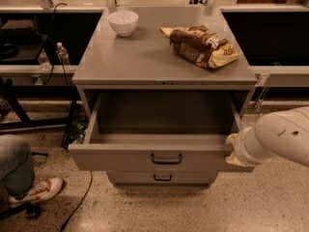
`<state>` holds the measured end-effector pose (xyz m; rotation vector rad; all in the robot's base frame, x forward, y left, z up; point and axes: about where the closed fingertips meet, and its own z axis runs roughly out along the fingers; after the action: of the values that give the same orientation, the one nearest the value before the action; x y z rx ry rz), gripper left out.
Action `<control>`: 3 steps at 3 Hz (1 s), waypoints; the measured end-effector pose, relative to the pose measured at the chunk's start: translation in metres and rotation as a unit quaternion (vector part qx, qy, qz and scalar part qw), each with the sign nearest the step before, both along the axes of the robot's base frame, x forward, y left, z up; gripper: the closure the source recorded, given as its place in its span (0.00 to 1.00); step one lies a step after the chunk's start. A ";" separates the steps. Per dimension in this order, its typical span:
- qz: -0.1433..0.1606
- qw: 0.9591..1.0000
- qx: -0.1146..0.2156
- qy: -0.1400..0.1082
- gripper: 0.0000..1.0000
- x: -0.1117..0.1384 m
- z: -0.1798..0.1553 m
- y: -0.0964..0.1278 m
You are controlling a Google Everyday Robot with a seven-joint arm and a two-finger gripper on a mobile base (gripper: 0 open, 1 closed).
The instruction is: Open top drawer
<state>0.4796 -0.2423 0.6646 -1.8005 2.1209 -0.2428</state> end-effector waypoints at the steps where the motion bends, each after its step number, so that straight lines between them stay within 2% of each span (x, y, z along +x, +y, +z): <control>1: 0.000 1.000 0.000 0.000 1.00 0.000 0.006 0.000; 2: 0.000 1.000 -0.001 0.000 0.81 -0.001 0.007 0.001; 3: 0.001 1.000 -0.001 -0.001 0.58 -0.001 0.007 0.001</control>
Offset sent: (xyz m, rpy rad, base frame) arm -0.0004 0.0003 0.0060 0.0000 0.0000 0.0000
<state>0.4789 -0.2412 0.6720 -1.8035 2.1180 -0.2460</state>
